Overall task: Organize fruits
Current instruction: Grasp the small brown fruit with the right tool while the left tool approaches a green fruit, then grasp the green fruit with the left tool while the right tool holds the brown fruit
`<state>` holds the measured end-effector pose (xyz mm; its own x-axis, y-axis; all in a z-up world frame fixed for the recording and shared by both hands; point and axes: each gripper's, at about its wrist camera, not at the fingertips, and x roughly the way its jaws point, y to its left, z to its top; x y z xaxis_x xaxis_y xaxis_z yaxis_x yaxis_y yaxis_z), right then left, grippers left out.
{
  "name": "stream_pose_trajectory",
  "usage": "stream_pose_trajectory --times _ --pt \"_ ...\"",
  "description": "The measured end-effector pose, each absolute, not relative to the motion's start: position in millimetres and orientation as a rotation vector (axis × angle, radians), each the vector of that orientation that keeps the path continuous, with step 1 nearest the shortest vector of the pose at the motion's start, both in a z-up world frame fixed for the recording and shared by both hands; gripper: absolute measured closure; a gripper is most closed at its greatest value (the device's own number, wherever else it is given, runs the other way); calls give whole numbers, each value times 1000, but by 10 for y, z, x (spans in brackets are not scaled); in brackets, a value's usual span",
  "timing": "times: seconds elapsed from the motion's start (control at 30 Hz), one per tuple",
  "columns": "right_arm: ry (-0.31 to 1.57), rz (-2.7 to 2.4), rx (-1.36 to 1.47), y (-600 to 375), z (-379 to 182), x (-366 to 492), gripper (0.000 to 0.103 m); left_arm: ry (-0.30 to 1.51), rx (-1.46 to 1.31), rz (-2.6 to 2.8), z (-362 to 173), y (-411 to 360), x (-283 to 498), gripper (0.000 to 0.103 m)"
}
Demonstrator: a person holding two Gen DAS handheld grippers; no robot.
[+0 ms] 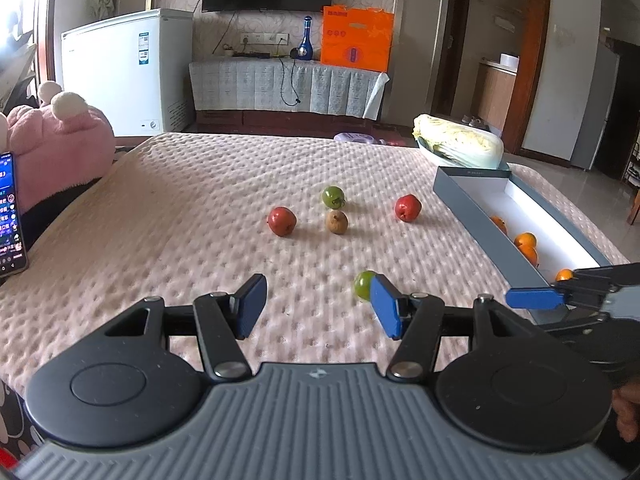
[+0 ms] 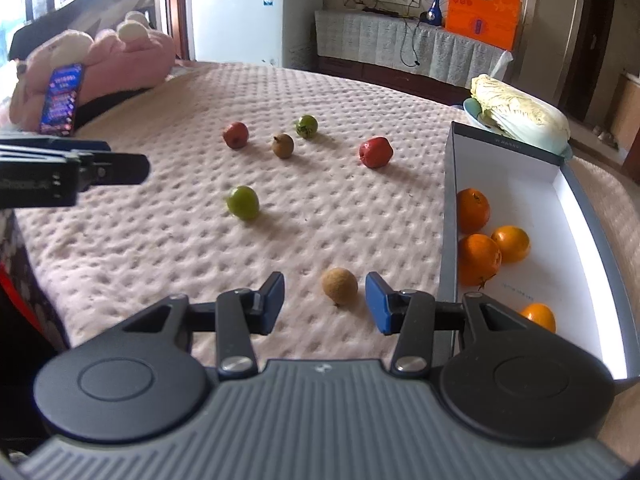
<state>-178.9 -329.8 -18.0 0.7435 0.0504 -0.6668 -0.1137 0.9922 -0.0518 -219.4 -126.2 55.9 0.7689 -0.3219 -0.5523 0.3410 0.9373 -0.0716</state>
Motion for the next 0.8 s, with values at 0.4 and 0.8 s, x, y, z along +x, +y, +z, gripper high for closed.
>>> stream_pose_trajectory --times 0.4,0.8 --pt "775 40 -76 -3353 -336 -1583 77 612 39 -373 499 -1291 -2158 39" --pt "802 109 -51 -3439 -297 -1754 78 636 74 -429 319 -1621 -1951 40"
